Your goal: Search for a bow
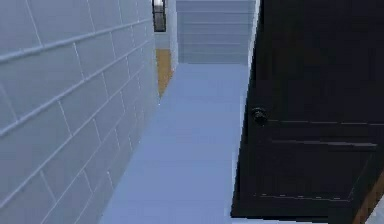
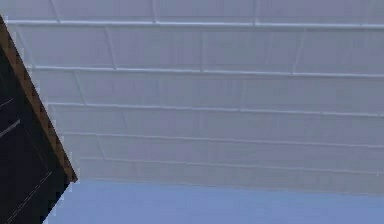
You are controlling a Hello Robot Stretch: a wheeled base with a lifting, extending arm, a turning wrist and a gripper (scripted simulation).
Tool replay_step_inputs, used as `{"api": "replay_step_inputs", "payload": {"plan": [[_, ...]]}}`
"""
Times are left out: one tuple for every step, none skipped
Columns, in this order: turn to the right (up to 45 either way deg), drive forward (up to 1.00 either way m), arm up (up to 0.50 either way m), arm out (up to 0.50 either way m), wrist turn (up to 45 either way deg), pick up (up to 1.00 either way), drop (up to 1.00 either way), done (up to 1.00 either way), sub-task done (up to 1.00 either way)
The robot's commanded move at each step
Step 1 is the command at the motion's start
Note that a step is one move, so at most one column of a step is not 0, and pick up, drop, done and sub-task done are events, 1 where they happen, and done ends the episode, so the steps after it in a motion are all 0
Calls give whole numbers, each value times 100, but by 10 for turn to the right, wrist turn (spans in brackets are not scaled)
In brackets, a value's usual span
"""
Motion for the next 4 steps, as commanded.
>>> {"api": "replay_step_inputs", "payload": {"plan": [[0, 35, 0, 0, 0, 0, 0, 0, 0], [0, 95, 0, 0, 0, 0, 0, 0, 0], [450, 0, 0, 0, 0, 0, 0, 0, 0], [30, 0, 0, 0, 0, 0, 0, 0, 0]]}}
